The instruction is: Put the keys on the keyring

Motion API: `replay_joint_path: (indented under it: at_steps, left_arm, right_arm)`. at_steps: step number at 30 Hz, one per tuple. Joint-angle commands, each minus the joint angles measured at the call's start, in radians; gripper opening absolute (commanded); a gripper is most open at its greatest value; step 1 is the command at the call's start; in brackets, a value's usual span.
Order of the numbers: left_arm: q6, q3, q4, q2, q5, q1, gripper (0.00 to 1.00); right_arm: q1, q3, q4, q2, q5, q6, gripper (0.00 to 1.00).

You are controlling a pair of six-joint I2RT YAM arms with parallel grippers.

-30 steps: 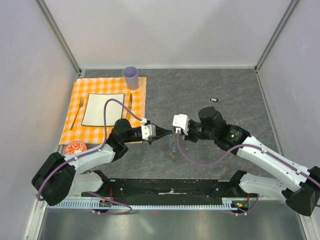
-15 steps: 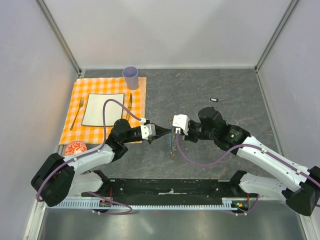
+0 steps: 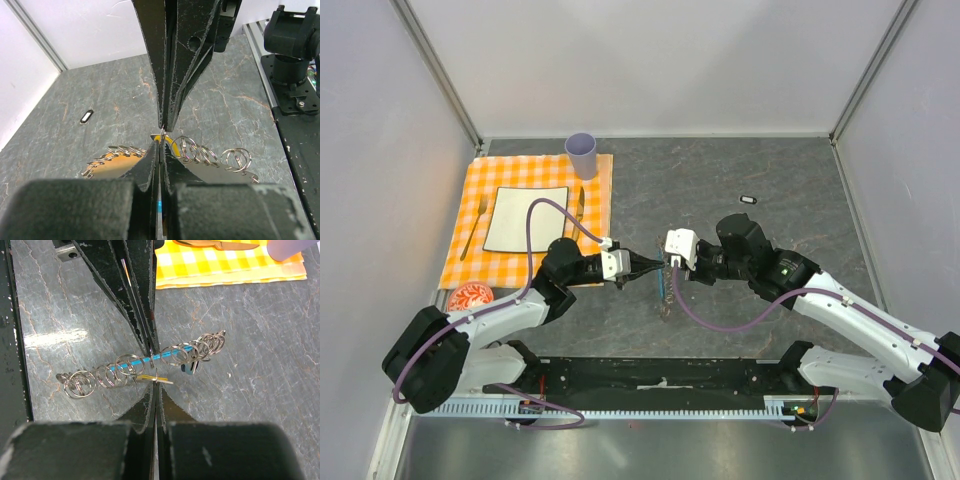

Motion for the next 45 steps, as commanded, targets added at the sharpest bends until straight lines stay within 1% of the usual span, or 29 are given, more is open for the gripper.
replay_joint_path:
  at_steps: [1, 16, 31, 45]
  left_arm:
    - [-0.007, 0.011, 0.085, -0.007, 0.025, 0.002, 0.02]
    - [0.003, 0.014, 0.065, -0.012, -0.006, 0.002, 0.02]
    - [0.007, 0.003, 0.071, -0.026, -0.052, 0.002, 0.02]
    - [0.004, 0.006, 0.074, -0.018, -0.021, 0.002, 0.02]
  right_arm:
    - [-0.001, 0.002, 0.015, -0.001, -0.006, 0.001, 0.0]
    - [-0.001, -0.003, 0.012, -0.018, -0.049, -0.01, 0.0]
    - [-0.001, -0.001, 0.004, -0.008, -0.031, -0.011, 0.0]
    - [-0.001, 0.0, 0.006, -0.007, -0.008, -0.003, 0.0]
